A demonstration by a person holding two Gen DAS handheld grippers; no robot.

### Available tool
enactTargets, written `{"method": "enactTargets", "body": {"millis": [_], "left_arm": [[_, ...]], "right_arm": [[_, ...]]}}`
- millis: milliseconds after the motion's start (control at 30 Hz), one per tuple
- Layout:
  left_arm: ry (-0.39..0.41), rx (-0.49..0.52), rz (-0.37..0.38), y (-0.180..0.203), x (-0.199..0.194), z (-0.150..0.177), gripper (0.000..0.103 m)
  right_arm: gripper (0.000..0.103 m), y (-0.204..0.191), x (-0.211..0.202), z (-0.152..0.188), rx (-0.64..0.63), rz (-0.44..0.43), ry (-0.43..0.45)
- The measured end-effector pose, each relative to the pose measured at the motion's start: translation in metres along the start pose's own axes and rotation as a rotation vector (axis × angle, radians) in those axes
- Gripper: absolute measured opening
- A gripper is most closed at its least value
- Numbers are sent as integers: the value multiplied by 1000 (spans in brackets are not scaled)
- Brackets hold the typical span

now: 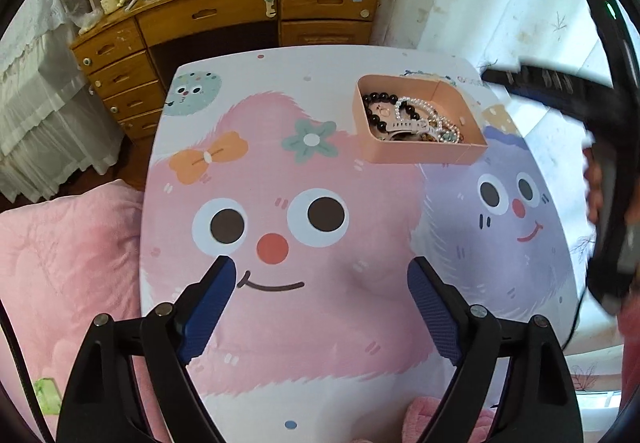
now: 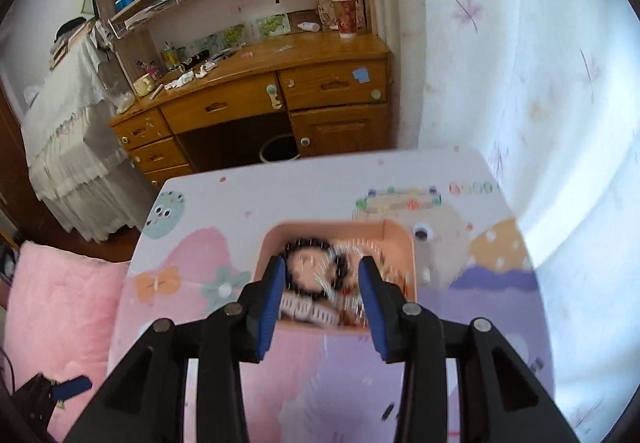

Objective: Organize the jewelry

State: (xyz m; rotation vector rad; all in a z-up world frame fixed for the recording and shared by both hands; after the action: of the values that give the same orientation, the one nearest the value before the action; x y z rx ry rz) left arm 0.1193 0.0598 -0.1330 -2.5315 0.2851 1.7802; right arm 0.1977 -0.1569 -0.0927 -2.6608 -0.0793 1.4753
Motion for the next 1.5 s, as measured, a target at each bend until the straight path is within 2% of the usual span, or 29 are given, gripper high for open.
{"method": "enactTargets", "body": {"millis": [33,167,233,333,367,433,533,600,633,733,800,867,967,1067,1200,1367,1500], "left_arm": [[11,0,-13,3,-6,2,86],[73,-35,-40,9,-28,10,86],[80,-69,-61,11,-35,14,86],[37,-132,-111,21,-42,20,86],[11,-140,-101,27,-43,22,86],[-10,-136,-68,40,-43,26,87],[-25,-75,-71,69,-43,32,87],[-29,-48,-80,89,-46,35,87],[-23,-46,-74,97,-49,37,87],[1,-63,-73,115,-61,43,96],[34,-73,-73,123,-70,47,97],[61,-81,-82,128,-76,51,99],[85,-98,-107,132,-83,58,99],[101,-98,-146,136,-89,65,100],[110,-96,-161,136,-93,70,102],[101,-116,-183,132,-96,77,102],[102,-117,-184,133,-98,80,102]], "right_arm": [[55,3,1,10,5,0,-26],[60,15,3,61,45,-38,-166],[69,23,2,93,82,-62,-252],[78,34,-2,134,97,-64,-363],[80,38,-6,147,99,-55,-412],[84,45,-21,162,109,-50,-435],[89,52,-48,173,87,-64,-399],[90,56,-63,173,56,-50,-377],[90,59,-72,171,45,-52,-361],[90,69,-98,163,52,-74,-324],[90,74,-111,159,63,-78,-309],[91,76,-124,160,58,-90,-282],[91,72,-139,163,11,-45,-219],[91,68,-147,164,-11,-36,-181],[97,65,-158,163,-26,-33,-125],[103,62,-162,162,-36,-36,-99],[103,58,-170,163,-58,-34,-69]]}}
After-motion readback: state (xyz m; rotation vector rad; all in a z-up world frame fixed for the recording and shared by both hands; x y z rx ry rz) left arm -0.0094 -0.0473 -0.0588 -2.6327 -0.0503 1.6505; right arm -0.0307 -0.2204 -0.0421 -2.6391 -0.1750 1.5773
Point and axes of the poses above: each gripper's, at about its wrist camera, not at the fingertips, and x roughly the way its jaws point, y to its right, z to its underside, the point moved 3 cm from there along x, roughly the way its jaws point, and after that the axes turned 6 degrees about -y, right-handed, at the moved point
